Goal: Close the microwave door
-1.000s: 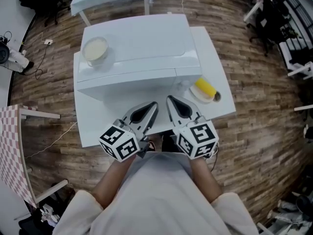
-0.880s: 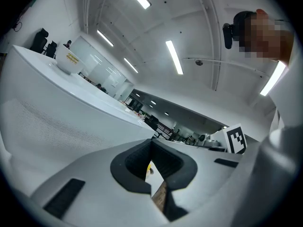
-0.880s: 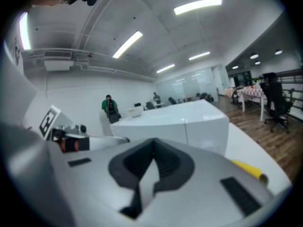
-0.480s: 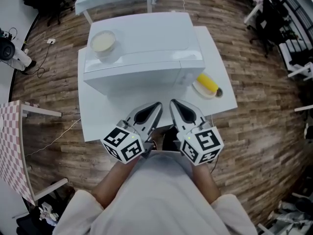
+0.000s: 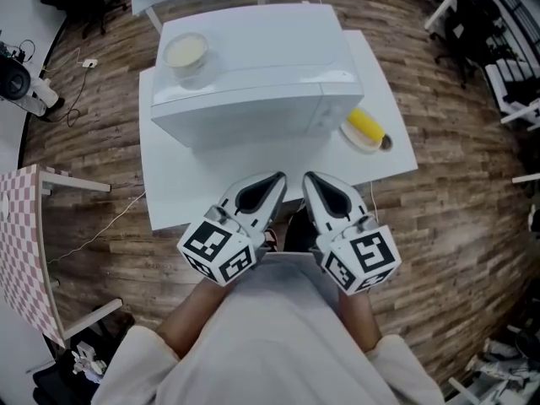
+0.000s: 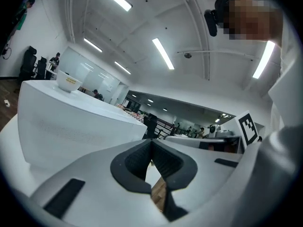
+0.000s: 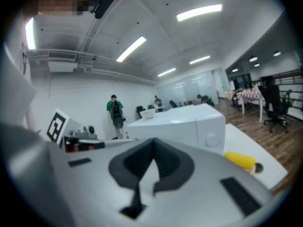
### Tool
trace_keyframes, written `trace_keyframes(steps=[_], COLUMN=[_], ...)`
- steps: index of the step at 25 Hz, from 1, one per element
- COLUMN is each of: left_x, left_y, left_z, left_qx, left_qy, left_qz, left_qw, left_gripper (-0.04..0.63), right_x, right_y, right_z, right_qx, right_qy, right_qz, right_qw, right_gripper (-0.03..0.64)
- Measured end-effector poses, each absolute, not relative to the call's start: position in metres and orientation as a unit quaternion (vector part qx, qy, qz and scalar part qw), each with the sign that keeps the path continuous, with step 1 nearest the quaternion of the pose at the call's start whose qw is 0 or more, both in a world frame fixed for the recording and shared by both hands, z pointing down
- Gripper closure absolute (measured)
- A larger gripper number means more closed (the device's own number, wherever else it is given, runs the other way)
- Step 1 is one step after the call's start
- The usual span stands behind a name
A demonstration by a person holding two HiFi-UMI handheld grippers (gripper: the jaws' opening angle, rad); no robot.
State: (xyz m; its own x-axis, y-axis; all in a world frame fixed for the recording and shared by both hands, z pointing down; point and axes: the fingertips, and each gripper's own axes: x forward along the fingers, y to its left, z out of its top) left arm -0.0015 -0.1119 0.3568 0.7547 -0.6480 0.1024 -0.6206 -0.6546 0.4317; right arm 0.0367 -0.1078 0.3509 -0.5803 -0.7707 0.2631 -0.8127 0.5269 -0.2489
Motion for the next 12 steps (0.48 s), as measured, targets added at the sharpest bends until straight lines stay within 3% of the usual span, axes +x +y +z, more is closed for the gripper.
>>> trace_keyframes(steps=[12], left_x=[-0.02], left_y=[-0.103], left_z=[0.34], left_qx=[0.909], left_qy=[-0.358], left_qz=[-0.044], left_qw=[0.211], left_gripper=[0.577], right_x=[0.024], right_y=[-0.092], right_z=[0.343], right_qx=[0.447], right_qy=[-0.879], right_qz=[0.148], right_qw=[0.075], right_gripper=[0.595])
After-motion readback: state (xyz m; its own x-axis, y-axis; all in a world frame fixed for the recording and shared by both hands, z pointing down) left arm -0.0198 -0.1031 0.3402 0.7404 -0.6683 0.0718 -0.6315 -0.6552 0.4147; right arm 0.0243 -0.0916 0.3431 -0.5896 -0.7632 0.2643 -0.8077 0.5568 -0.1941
